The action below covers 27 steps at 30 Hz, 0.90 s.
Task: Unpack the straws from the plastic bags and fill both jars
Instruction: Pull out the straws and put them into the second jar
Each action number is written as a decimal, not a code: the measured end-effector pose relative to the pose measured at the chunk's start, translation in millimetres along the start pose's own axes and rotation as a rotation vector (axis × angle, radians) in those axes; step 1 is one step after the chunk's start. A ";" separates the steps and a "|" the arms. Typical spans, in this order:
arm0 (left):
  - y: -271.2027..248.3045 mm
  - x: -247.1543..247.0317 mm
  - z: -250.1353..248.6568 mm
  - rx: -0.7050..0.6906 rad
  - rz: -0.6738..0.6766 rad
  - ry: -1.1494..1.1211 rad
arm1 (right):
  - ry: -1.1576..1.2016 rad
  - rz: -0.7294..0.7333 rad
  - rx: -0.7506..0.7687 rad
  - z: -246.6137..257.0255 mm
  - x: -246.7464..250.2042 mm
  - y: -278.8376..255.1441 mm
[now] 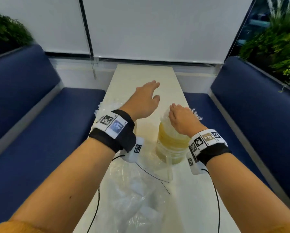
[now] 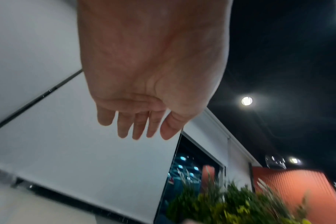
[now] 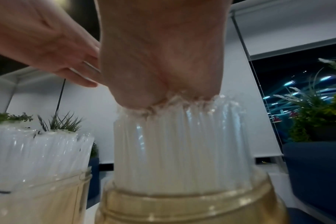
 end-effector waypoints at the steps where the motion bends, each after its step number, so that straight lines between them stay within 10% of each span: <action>1: -4.1 17.2 6.3 -0.016 -0.056 -0.014 | -0.004 -0.011 0.011 0.6 3.3 -0.6; 5: -17.5 70.5 61.8 0.027 -0.203 0.137 | 0.020 -0.161 0.005 6.5 15.3 -11.2; 10: -24.8 41.6 140.9 0.268 0.038 0.394 | 0.206 -0.271 0.071 58.1 17.9 -10.6; 17: -24.5 14.9 154.3 0.199 -0.059 0.316 | 0.384 -0.091 0.182 175.9 -2.3 44.4; 27: -19.0 11.9 173.8 0.105 -0.010 0.084 | 0.279 -0.081 0.202 182.2 -9.0 39.0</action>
Point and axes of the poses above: each hand's wrist, its own y-axis towards the middle knuckle, its own x-axis out of the back of the hand, z = x × y, the point moved 3 cm from there along y, towards the middle knuckle, and after that the axes turned 1 degree about z, right-handed, at the moved point
